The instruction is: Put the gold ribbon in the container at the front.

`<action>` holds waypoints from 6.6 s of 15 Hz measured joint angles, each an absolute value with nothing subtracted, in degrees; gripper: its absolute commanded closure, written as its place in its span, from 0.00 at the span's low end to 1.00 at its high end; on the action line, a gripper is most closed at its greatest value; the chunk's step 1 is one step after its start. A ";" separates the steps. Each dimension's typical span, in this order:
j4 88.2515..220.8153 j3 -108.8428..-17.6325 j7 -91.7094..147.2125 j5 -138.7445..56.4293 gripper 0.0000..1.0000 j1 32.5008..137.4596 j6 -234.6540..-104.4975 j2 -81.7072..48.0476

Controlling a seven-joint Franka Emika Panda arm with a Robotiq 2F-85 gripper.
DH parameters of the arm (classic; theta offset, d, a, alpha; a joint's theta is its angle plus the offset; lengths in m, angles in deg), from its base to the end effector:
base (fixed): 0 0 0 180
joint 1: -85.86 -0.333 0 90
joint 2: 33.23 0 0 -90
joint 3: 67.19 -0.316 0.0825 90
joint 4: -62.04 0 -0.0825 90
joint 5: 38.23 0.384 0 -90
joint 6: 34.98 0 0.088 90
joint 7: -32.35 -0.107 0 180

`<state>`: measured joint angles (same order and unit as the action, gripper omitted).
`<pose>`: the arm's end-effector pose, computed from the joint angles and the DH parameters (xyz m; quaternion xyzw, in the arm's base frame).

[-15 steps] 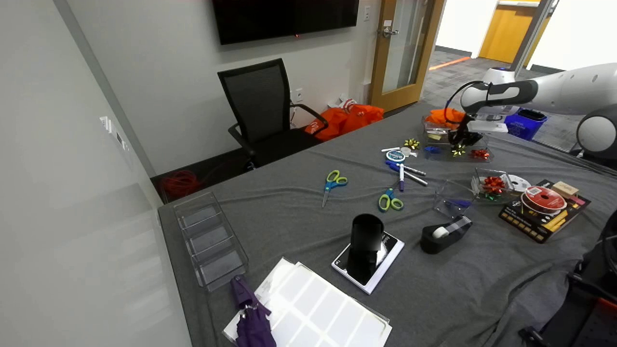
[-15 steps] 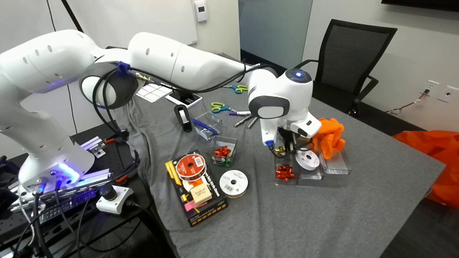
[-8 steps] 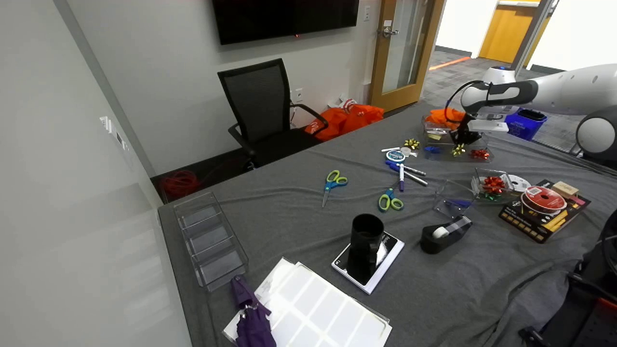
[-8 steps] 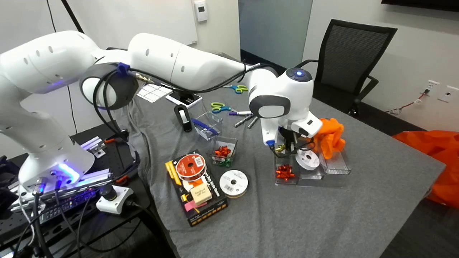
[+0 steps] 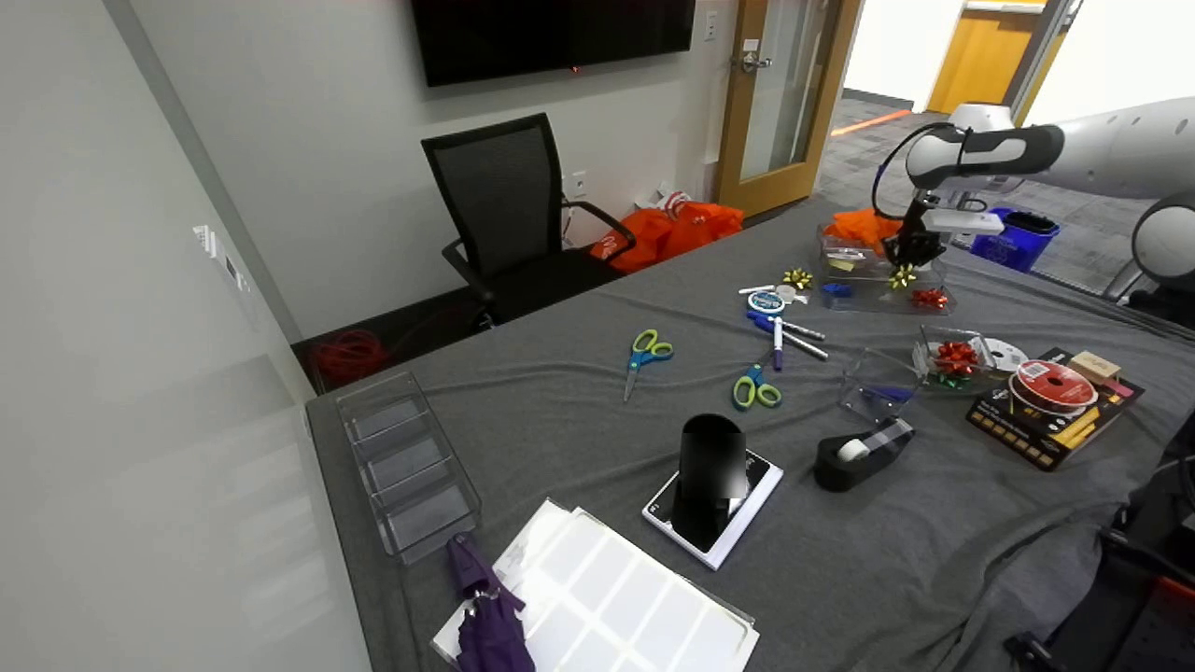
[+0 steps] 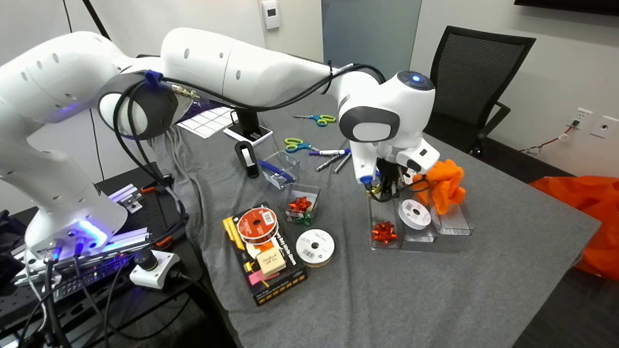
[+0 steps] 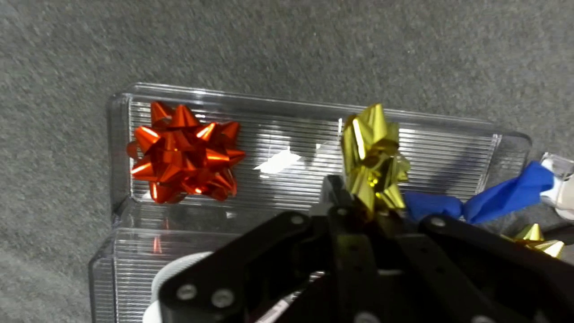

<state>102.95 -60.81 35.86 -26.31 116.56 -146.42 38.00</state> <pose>0.6717 -0.4345 0.1824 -0.9562 0.2895 -0.0107 0.0427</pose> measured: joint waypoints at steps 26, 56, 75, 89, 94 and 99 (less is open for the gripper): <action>107.92 -60.01 47.15 -28.40 0.99 119.12 -141.49 34.38; 160.58 -60.06 58.97 -28.77 0.99 117.50 -152.80 1.99; 164.86 -60.82 56.47 -23.50 0.45 114.64 -151.68 2.02; 164.98 -60.82 56.70 -23.04 0.00 114.64 -147.10 0.80; 164.95 -60.82 56.87 -20.77 0.00 114.56 -144.41 -2.24; 164.07 -60.83 57.30 -17.98 0.00 113.73 -146.98 -4.25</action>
<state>164.07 -60.83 57.30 -17.98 113.73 -146.98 -4.25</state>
